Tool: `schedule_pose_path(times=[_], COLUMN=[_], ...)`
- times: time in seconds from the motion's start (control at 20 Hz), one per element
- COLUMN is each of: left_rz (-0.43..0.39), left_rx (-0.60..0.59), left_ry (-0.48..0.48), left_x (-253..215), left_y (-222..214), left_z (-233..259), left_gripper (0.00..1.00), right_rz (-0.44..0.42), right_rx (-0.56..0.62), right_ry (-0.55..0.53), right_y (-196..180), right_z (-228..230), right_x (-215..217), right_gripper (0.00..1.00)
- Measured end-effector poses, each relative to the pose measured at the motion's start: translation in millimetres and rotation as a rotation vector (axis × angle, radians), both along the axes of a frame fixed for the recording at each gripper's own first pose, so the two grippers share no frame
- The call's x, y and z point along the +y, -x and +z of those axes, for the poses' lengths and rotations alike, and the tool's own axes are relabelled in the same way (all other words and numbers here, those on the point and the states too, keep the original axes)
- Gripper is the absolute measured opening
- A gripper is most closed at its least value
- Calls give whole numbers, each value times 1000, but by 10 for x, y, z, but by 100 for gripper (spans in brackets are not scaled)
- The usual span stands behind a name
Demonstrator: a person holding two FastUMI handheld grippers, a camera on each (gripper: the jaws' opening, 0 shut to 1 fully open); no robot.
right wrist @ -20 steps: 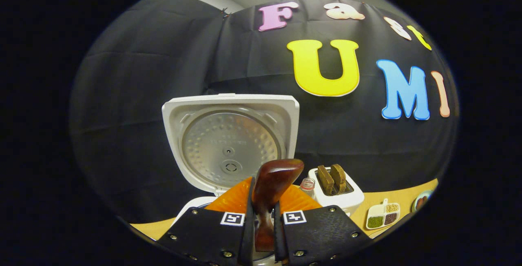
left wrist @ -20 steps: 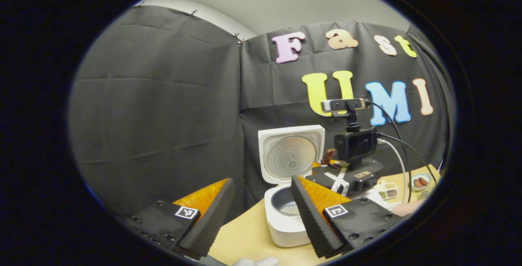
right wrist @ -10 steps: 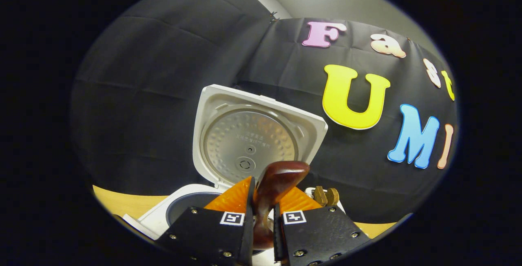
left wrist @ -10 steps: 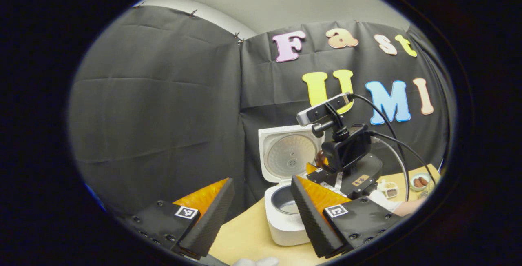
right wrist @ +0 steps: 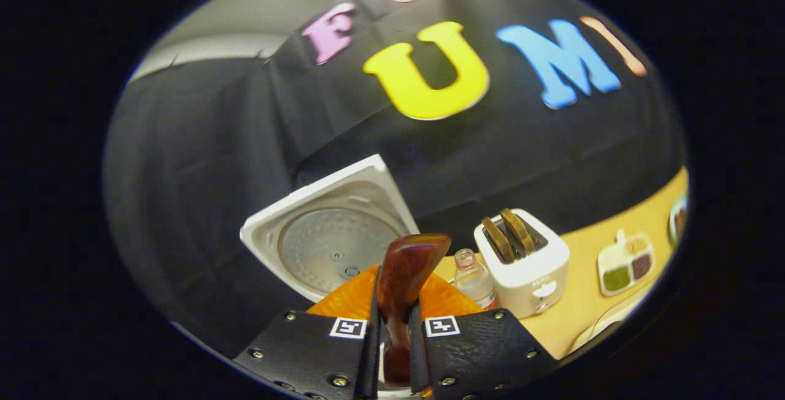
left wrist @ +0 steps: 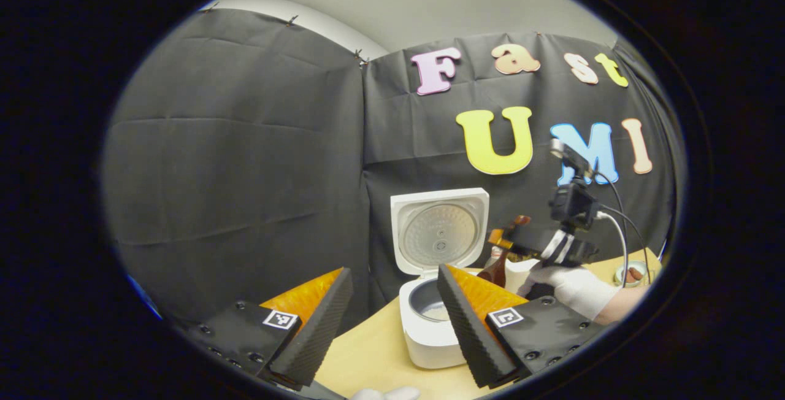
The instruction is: Close the left gripper, press the button to open the rice cooker; take a wooden spoon from the chopstick holder with the right hand, scoop a spoonful of rice and pour it into the rice cooker, then put the wooden spoon back into the chopstick holder.
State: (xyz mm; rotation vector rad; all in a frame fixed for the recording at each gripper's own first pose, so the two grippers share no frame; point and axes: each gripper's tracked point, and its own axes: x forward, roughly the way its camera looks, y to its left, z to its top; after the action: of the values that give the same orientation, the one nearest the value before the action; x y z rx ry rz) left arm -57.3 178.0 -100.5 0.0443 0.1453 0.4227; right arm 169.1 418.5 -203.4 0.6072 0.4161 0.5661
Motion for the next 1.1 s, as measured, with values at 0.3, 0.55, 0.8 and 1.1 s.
schedule_pose_path(times=[0.3, 0.55, 0.8, 1.1], left_rz=[-24, -76, -159, -246], left_rx=[-2, -11, -42, -59], left_ry=[-13, 9, 18, 5], left_x=[-89, -385, -832, -1402], left_y=[4, -93, -183, -255], left_z=[61, 96, 216, 371], left_gripper=[97, 97, 98, 97], right_rz=[-131, -226, -393, -653], right_rx=[170, 124, 59, 30], right_ry=[-241, -241, -179, -115], right_y=[-279, -433, -520, -513], right_z=[52, 190, 230, 104], right_x=[-662, -1406, -2731, -4641], right_gripper=[20, 20, 20, 20])
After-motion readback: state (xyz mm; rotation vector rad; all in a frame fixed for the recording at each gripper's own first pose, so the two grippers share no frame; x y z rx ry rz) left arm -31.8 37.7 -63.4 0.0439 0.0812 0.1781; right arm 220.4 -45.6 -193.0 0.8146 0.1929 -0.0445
